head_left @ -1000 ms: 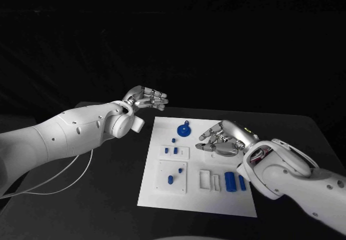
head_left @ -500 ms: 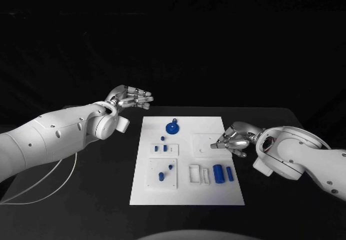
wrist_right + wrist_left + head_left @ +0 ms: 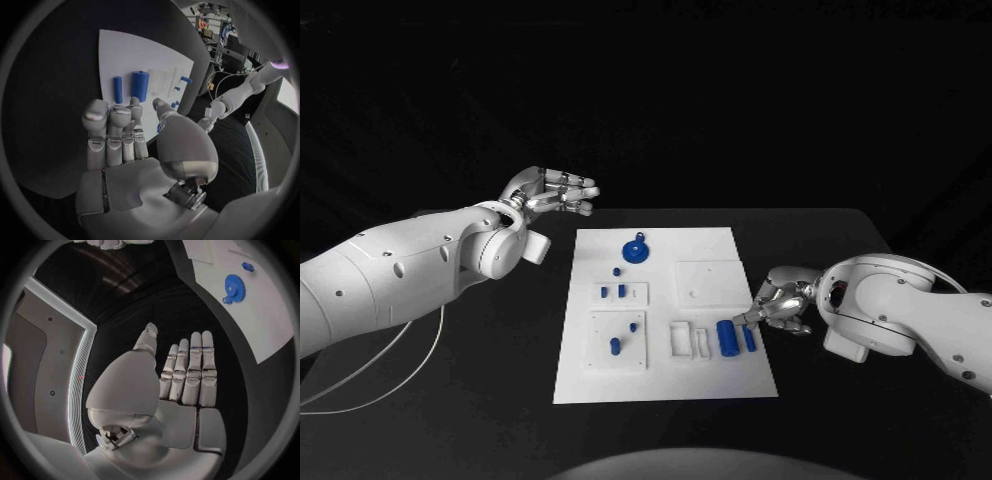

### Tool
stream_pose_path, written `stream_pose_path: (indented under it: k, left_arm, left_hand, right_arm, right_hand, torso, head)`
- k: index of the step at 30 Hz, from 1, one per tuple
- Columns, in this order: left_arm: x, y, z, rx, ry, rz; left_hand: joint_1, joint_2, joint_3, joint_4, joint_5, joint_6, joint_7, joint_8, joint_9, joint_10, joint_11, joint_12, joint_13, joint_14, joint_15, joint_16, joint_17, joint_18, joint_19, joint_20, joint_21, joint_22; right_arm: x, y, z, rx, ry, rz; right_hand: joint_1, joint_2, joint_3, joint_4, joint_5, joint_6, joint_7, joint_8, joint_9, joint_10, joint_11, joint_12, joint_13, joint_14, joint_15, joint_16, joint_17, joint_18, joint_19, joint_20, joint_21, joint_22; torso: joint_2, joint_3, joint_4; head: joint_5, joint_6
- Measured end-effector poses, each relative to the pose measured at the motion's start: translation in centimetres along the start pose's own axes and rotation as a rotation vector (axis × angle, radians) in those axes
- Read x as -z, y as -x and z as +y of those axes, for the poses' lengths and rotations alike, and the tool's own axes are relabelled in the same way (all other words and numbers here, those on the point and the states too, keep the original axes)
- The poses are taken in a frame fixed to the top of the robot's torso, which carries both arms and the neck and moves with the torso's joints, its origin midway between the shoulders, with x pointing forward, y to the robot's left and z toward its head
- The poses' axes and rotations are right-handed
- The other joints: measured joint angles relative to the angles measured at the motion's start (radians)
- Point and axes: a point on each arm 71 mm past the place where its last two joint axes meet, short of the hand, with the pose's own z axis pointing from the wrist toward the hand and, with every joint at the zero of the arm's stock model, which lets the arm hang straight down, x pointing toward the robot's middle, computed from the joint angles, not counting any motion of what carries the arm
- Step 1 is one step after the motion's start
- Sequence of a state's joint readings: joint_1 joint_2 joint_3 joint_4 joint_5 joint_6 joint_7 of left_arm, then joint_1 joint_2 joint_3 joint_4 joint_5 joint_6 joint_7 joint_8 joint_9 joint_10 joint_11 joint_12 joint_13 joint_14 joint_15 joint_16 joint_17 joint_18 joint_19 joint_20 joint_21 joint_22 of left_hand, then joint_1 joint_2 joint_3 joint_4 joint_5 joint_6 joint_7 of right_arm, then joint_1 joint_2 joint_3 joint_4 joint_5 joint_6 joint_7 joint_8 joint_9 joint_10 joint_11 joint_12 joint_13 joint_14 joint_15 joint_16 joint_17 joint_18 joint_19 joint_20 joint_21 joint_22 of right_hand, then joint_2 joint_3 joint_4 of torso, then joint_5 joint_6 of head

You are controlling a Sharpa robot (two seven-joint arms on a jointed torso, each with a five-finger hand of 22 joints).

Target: Assemble the parts on the task board

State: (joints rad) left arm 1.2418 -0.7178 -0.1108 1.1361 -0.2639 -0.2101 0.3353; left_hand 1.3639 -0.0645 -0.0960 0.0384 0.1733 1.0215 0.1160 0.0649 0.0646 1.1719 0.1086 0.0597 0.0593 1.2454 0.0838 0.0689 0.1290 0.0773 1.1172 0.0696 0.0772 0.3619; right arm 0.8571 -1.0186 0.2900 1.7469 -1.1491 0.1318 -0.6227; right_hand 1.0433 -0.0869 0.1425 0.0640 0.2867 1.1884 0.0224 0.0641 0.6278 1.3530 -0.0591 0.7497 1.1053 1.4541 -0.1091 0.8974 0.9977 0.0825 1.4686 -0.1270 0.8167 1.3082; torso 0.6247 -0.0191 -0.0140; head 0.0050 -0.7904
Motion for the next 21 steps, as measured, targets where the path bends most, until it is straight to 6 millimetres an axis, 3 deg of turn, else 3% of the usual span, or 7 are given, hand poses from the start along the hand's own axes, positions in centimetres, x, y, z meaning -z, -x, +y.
stream_pose_path:
  k: [3, 6, 13, 21]
  left_arm:
    - [0.0, -0.2, 0.1, 0.003, 0.0, 0.004]
    - [0.1, -0.3, 0.2, 0.005, 0.001, 0.006]
    - [0.1, -0.4, 0.3, 0.01, 0.002, 0.008]
    - [0.0, -0.8, 0.3, 0.014, 0.002, 0.015]
  left_hand:
    - [-0.003, -0.003, -0.003, 0.003, 0.0, -0.002, 0.002, 0.0, 0.0, 0.0, 0.0, 0.0, 0.0, 0.0, 0.0, 0.0, 0.0, 0.0, 0.0, 0.0, 0.004, -0.015]
    - [-0.003, -0.003, 0.0, 0.005, 0.0, -0.002, 0.002, 0.0, 0.0, 0.0, 0.0, 0.0, 0.0, 0.0, 0.0, 0.0, 0.001, 0.0, 0.0, 0.0, 0.004, -0.027]
    - [-0.007, 0.002, -0.002, 0.008, 0.0, -0.002, 0.002, 0.0, 0.0, 0.0, 0.0, 0.0, 0.0, 0.0, 0.0, 0.0, 0.001, 0.0, 0.004, 0.004, 0.008, -0.034]
    - [-0.007, 0.002, 0.0, 0.011, 0.0, -0.005, 0.005, 0.0, 0.0, 0.0, 0.0, 0.0, 0.0, 0.0, 0.0, 0.0, 0.001, 0.0, 0.004, 0.004, 0.008, -0.038]
  right_arm:
    - [-0.1, -0.5, 0.1, 0.011, -0.006, 0.011]
    - [-0.1, -0.9, 0.3, 0.024, -0.007, 0.014]
    - [-0.4, -1.8, 0.6, 0.066, -0.013, 0.014]
    - [-1.2, -3.0, 1.0, 0.123, -0.019, 0.014]
  right_hand:
    - [0.004, -0.03, 0.009, 0.033, -0.004, -0.006, -0.006, 0.0, 0.107, 0.007, 0.0, 0.008, 0.014, 0.0, 0.0, 0.005, 0.012, 0.0, -0.004, -0.004, 0.009, 0.0]
    - [0.003, -0.041, 0.016, 0.064, -0.023, -0.007, -0.007, 0.0, 0.158, 0.007, 0.0, 0.009, 0.021, 0.0, 0.0, 0.007, 0.02, 0.0, -0.004, -0.004, 0.014, 0.0]
    - [0.001, -0.069, 0.026, 0.113, -0.07, -0.013, -0.009, 0.0, 0.186, 0.007, 0.0, 0.008, 0.021, 0.0, 0.0, 0.007, 0.026, 0.001, -0.004, -0.004, 0.014, 0.0]
    - [-0.001, -0.085, 0.03, 0.149, -0.109, -0.016, -0.009, 0.0, 0.218, 0.007, 0.0, 0.006, 0.021, 0.0, 0.0, 0.007, 0.031, 0.001, -0.004, -0.003, 0.014, 0.0]
  torso:
    - [-0.003, -0.0025, 0.0004]
    - [-0.004, -0.0037, 0.0011]
    - [-0.003, -0.005, 0.0002]
    - [-0.003, -0.0044, -0.0007]
  head:
    - [-0.001, -0.004]
    - [0.0, -0.006]
    - [0.005, -0.011]
    - [0.012, -0.016]
